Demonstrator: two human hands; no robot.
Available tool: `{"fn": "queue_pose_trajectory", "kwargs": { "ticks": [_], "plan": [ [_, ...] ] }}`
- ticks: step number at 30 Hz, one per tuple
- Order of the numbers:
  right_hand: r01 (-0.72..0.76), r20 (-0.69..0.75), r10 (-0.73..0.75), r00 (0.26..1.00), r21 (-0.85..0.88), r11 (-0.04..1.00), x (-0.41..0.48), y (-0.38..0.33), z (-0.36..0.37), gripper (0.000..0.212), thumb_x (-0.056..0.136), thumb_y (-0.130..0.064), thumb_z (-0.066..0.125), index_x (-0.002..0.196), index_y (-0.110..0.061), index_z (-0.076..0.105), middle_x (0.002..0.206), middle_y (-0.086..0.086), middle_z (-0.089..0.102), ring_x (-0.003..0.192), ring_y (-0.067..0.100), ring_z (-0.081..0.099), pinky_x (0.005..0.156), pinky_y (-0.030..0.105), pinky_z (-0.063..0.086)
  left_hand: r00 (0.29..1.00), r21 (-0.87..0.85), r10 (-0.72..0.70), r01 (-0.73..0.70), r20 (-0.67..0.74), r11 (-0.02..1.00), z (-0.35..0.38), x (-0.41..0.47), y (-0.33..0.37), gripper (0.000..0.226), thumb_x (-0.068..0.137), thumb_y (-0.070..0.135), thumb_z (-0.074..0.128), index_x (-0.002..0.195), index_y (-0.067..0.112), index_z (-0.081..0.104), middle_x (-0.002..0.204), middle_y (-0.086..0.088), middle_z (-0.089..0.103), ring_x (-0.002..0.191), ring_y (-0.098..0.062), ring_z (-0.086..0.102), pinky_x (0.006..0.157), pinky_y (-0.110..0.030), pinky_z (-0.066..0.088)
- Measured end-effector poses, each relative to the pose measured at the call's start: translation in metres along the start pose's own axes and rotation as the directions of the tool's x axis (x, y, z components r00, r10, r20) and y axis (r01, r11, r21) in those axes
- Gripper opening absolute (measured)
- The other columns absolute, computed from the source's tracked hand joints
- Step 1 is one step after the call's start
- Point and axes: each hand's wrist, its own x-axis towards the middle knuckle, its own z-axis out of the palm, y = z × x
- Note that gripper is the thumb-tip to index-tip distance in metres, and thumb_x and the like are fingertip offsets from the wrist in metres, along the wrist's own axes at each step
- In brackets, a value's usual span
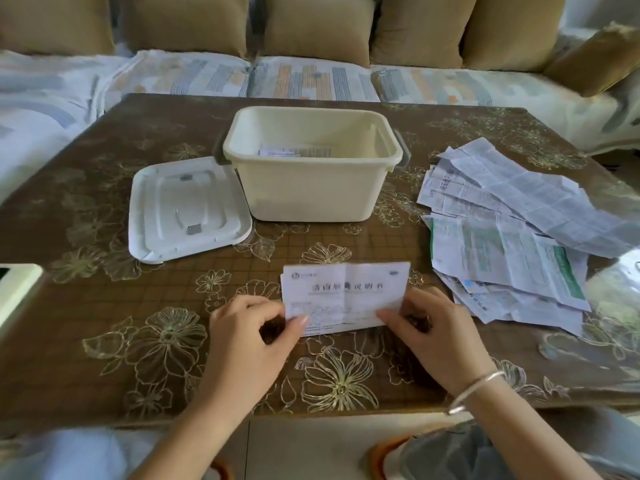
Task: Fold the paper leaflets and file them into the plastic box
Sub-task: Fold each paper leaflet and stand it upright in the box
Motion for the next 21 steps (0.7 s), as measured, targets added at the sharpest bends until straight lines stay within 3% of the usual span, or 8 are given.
{"fn": "queue_pose_trajectory", "kwargs": {
  "ticks": [2, 4, 8, 12, 14, 17, 19, 21],
  "plan": [
    [-0.03, -0.032, 0.029, 0.999, -0.028, 0.999, 0.003, -0.001, 0.006, 0.018, 0.079, -0.045, 0.067, 0.073, -0.037, 0.052, 0.077, -0.011, 0.059, 0.073, 0.004, 0.054, 0.061, 0.02, 0.043, 0.998, 0.043, 0.012, -0.009, -0.068, 0.999, 0.006, 0.001, 0.003, 0.016, 0.078, 0.046, 0.07, 0.071, 0.032, 0.068, 0.078, 0.03, 0.054, 0.084, -0.007, 0.056, 0.087, -0.05, 0.046],
    [-0.047, -0.063, 0.044, 0.997, -0.043, 0.998, 0.004, -0.003, 0.012, 0.018, 0.079, -0.042, 0.069, 0.083, -0.04, 0.052, 0.074, -0.013, 0.058, 0.074, 0.007, 0.054, 0.06, 0.021, 0.043, 0.994, 0.109, 0.011, 0.001, -0.105, 0.994, 0.011, 0.001, 0.004, 0.016, 0.078, 0.037, 0.074, 0.07, 0.031, 0.062, 0.074, 0.027, 0.056, 0.079, -0.009, 0.053, 0.084, -0.042, 0.041],
    [-0.065, -0.125, 0.057, 0.99, -0.063, 0.996, 0.002, -0.002, 0.021, 0.047, 0.08, -0.038, 0.071, 0.12, -0.033, 0.047, 0.073, -0.014, 0.06, 0.076, 0.007, 0.056, 0.066, 0.027, 0.047, 0.988, 0.223, 0.034, 0.001, -0.153, 0.975, 0.017, -0.002, 0.003, 0.018, 0.074, 0.038, 0.075, 0.073, 0.027, 0.061, 0.073, 0.021, 0.057, 0.077, -0.01, 0.051, 0.076, -0.033, 0.034],
    [-0.052, -0.124, 0.034, 0.992, -0.151, 0.987, 0.002, -0.005, 0.022, 0.056, 0.079, -0.037, 0.071, 0.128, -0.027, 0.047, 0.073, -0.017, 0.053, 0.077, 0.007, 0.049, 0.065, 0.024, 0.042, 0.981, 0.281, 0.059, -0.005, -0.183, 0.96, 0.02, -0.005, 0.004, 0.019, 0.075, 0.036, 0.077, 0.079, 0.027, 0.06, 0.075, 0.02, 0.06, 0.079, -0.01, 0.051, 0.079, -0.031, 0.035],
    [-0.048, -0.118, 0.028, 0.993, -0.171, 0.984, 0.003, -0.005, 0.022, 0.051, 0.078, -0.036, 0.073, 0.123, -0.027, 0.05, 0.073, -0.018, 0.051, 0.076, 0.009, 0.047, 0.065, 0.024, 0.039, 0.977, 0.26, 0.055, 0.0, -0.205, 0.966, 0.022, -0.006, 0.004, 0.033, 0.074, 0.035, 0.078, 0.1, 0.025, 0.059, 0.087, 0.016, 0.062, 0.085, -0.01, 0.053, 0.085, -0.03, 0.037],
    [-0.049, -0.1, 0.03, 0.995, -0.187, 0.981, 0.003, -0.005, 0.022, 0.045, 0.078, -0.036, 0.073, 0.118, -0.029, 0.053, 0.084, -0.017, 0.049, 0.077, 0.009, 0.047, 0.067, 0.025, 0.042, 0.975, 0.256, 0.059, -0.002, -0.216, 0.967, 0.021, -0.006, 0.005, 0.066, 0.074, 0.034, 0.075, 0.132, 0.017, 0.05, 0.125, 0.0, 0.056, 0.112, -0.017, 0.053, 0.099, -0.037, 0.043],
    [-0.054, -0.09, 0.037, 0.995, -0.195, 0.979, 0.003, -0.006, 0.021, 0.048, 0.079, -0.035, 0.072, 0.122, -0.028, 0.052, 0.098, -0.012, 0.051, 0.082, 0.01, 0.05, 0.067, 0.027, 0.047, 0.974, 0.308, 0.11, -0.044, -0.2, 0.95, 0.02, -0.005, 0.007, 0.064, 0.074, 0.031, 0.076, 0.133, 0.017, 0.054, 0.135, -0.003, 0.05, 0.121, -0.02, 0.049, 0.102, -0.041, 0.042],
    [0.014, -0.083, -0.04, 0.996, -0.299, 0.954, 0.004, -0.01, 0.021, 0.046, 0.079, -0.029, 0.073, 0.121, -0.024, 0.054, 0.109, -0.006, 0.054, 0.09, 0.015, 0.055, 0.067, 0.026, 0.049, 0.97, 0.364, 0.196, -0.132, -0.143, 0.922, 0.022, -0.002, 0.006, 0.051, 0.076, 0.022, 0.077, 0.125, 0.02, 0.063, 0.131, 0.0, 0.056, 0.122, -0.023, 0.05, 0.103, -0.042, 0.039]
  ]
}}
